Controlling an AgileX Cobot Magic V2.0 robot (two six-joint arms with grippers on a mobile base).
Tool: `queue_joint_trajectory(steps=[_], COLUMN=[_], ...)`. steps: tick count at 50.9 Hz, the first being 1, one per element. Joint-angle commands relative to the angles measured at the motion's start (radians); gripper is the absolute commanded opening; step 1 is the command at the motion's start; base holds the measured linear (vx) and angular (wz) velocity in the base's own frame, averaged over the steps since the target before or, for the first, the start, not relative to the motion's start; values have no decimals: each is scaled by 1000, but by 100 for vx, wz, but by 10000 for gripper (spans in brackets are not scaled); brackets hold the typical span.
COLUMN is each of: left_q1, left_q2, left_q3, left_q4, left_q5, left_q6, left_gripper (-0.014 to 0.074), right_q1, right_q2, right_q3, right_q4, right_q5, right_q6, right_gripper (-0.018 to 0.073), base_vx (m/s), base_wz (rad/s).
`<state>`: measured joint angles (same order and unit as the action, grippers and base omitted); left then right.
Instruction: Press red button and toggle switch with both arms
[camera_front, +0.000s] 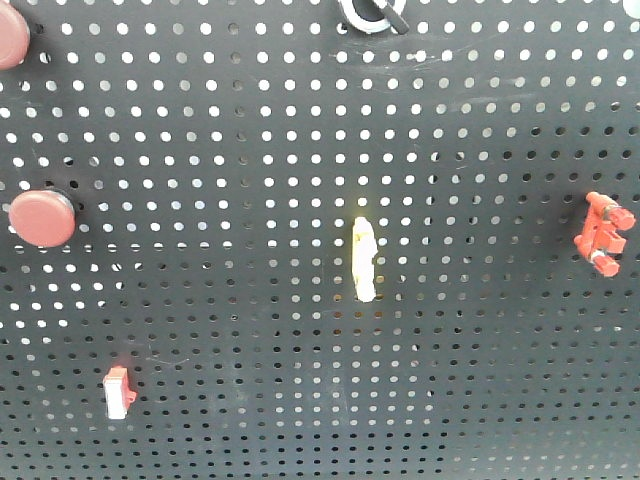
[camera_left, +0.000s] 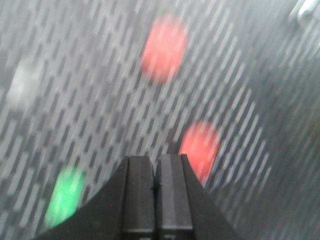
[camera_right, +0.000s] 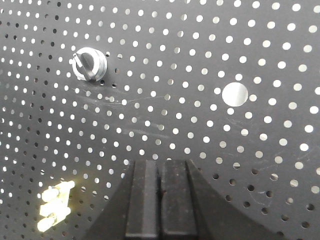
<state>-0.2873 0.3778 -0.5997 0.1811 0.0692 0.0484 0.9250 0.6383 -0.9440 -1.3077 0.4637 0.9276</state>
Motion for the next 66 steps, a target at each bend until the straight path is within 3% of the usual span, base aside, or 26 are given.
queue_joint_trajectory(steps=[1, 16, 17, 23, 27, 36, 66], left_q1=[79, 269, 290, 292, 300, 334, 334], left_q2=[-66, -276, -307, -337, -375, -407, -406], left_q3=[88, 455, 548, 665, 659, 662, 662], left_q4=[-56, -181, -181, -181, -172, -150, -149], left_q5=[-69, -69, -69, -137, -64, -80, -81], left_q6=[-5, -5, -5, -10, -12, -12, -12], left_gripper=[2, 2, 2, 2, 2, 2, 2], right_q1=[-1, -1, -1, -1, -1, -1, -1], right_q2=[9, 9, 9, 9, 9, 5, 5], right_q3=[-26, -26, -26, -26, -26, -26, -26], right_q4=[-45, -45, -45, -45, -45, -45, -45], right_q5=[-28, -28, -28, -28, -28, -31, -31], right_q6=[-4, -4, -4, -4, -4, -4, -3], right_gripper=[-3, -3, -3, -3, -3, -3, -3], base_vx=[0, 0, 0, 0, 0, 0, 0], base_wz=[0, 0, 0, 0, 0, 0, 0])
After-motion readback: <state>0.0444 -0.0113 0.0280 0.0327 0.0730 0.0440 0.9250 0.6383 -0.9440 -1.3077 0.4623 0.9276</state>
